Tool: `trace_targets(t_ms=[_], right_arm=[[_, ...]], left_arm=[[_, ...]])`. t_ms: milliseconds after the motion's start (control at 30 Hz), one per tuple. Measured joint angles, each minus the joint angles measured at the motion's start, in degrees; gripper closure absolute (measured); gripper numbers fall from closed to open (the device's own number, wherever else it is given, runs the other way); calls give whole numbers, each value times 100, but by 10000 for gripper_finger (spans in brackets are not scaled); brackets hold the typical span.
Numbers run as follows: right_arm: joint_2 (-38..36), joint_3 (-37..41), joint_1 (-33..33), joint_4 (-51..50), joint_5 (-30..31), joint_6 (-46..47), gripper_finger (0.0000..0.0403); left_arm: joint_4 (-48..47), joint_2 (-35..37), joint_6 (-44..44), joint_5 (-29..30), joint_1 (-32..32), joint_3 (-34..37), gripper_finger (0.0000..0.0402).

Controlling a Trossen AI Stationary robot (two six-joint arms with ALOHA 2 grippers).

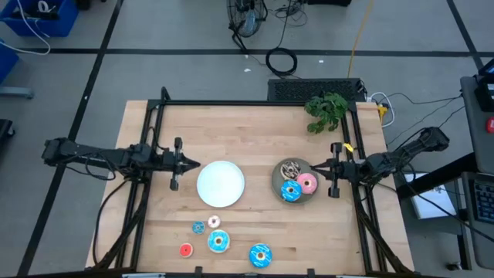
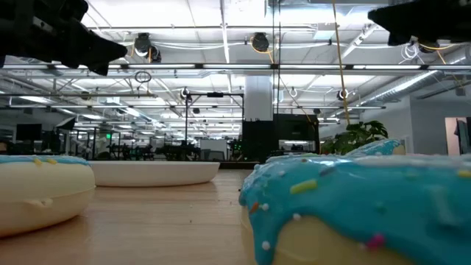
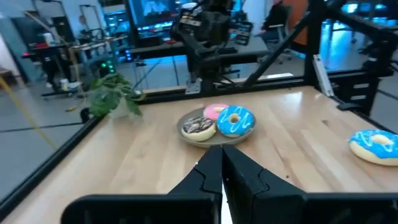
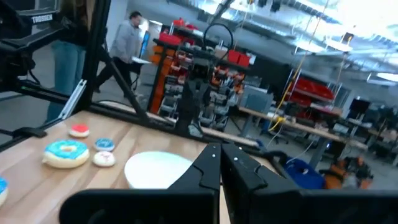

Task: Pick & Place donuts
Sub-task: Put the large blue donut on the white plate

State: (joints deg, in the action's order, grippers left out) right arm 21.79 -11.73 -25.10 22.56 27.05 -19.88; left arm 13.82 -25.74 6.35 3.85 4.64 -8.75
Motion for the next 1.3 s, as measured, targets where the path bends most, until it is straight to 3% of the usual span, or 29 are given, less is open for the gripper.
trace_targets(t_ms=[100,233,467,767,933,1133,1300], right_arm=[[806,-160,0,611,2,-163,403],[1973,-1119,0,98,21,254,403],[4172,-3497,-195,-1837,-7,913,403],[6912,-7272,-377,-5130,-37,2528,403],[8267,-8849,-541,-5946,-785,3003,403],[9232,-9226,-699,-6023,-1470,3152,393],[9501,-9057,-688,-6094,-1848,3716,333]], left_arm=[[-55,-19,-2,112,0,0,384],[-86,-82,2,114,0,0,393],[36,-90,215,166,-6,0,389],[262,-87,118,321,-7,-2,380],[205,-89,62,322,-7,-2,395],[222,-88,-111,320,-7,-2,392],[161,-89,-191,320,-7,-2,371]])
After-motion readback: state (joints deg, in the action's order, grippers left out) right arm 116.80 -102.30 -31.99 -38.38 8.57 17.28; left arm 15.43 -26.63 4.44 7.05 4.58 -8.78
